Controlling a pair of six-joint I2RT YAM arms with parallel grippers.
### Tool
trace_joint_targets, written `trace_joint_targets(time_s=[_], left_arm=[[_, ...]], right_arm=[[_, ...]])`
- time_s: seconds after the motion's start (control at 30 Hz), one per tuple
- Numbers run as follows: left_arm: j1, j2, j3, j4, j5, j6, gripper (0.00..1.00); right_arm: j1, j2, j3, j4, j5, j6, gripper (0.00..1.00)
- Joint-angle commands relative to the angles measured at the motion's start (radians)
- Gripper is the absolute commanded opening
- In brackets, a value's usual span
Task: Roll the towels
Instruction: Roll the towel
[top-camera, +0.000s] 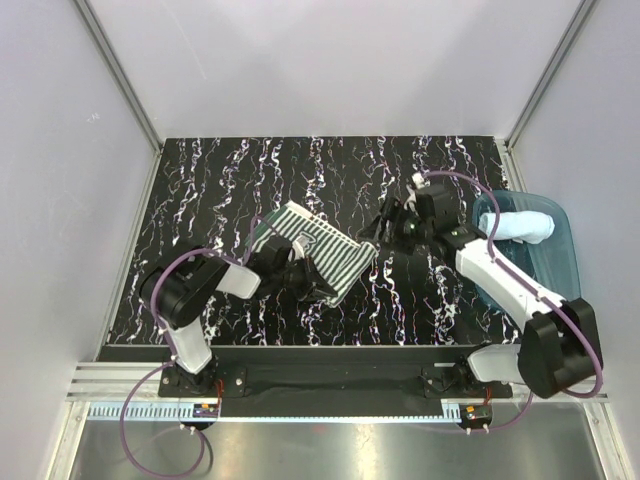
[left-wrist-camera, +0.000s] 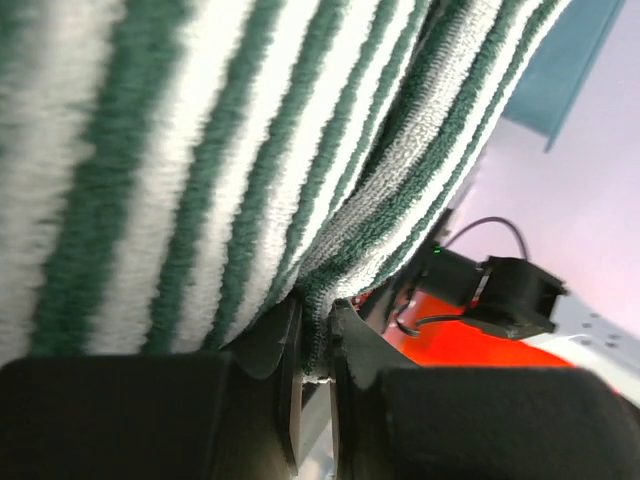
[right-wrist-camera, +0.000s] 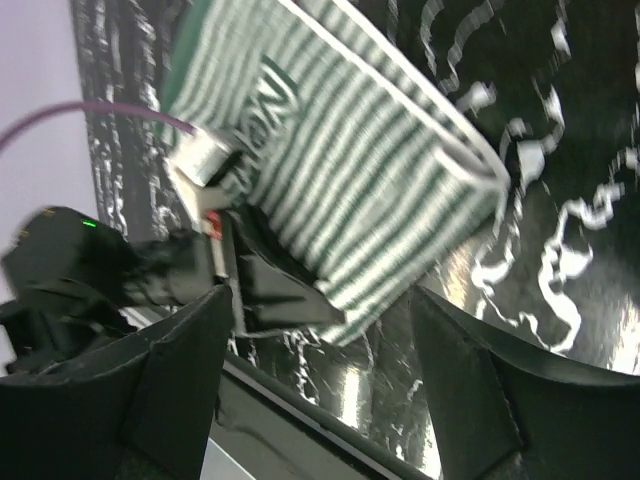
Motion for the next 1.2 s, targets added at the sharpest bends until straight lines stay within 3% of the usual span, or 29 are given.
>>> trace_joint_targets(time_s=[0.0,0.2,0.4,0.47,0.63,0.8,0.87,0.9,0.93,1.0,1.03,1.17], left_arm=[[0.002,0.045,-0.039,0.099,0.025,-0.095,0.0],[0.002,0.045,-0.049,0.125,0.022,-0.129,0.0],[0.002,0.035,-0.041,0.108,0.026,-0.135,0.0],[0.002,0.027,-0.044,0.107,0.026,-0.134,0.0],[0.004,0.028,-0.045,0.131,0.043,-0.15,0.0],[0.004,0.018,-0.042,0.142,0.049,-0.149,0.01],[0.001,-0.023,-0.029,0.061,0.04,-0.112,0.11],[0.002,-0.047,-0.003,0.0,0.005,-0.044,0.29],[0.001,-0.073,0.017,-0.157,-0.024,-0.001,0.36],[-0.008,-0.16,0.08,-0.313,-0.14,0.122,0.55],[-0.011,-0.215,0.103,-0.452,-0.182,0.157,0.6],[-0.06,-0.32,0.224,-0.717,-0.425,0.324,0.68]], right_arm=[[-0.002,-0.025,-0.167,0.08,0.005,0.079,0.78],[0.025,0.044,-0.293,0.302,-0.021,0.152,0.78],[0.07,0.201,-0.289,0.484,-0.033,0.204,0.78],[0.094,0.234,-0.275,0.513,-0.031,0.211,0.74],[0.123,0.319,-0.266,0.559,-0.031,0.233,0.53],[0.13,0.345,-0.273,0.582,-0.025,0.236,0.26],[0.13,0.339,-0.253,0.506,-0.016,0.225,0.13],[0.128,0.328,-0.227,0.475,-0.01,0.21,0.11],[0.128,0.322,-0.21,0.406,-0.01,0.199,0.1],[0.128,0.307,-0.142,0.305,0.007,0.161,0.08],[0.128,0.302,-0.119,0.203,0.011,0.144,0.08],[0.131,0.302,0.003,0.016,0.022,0.08,0.07]])
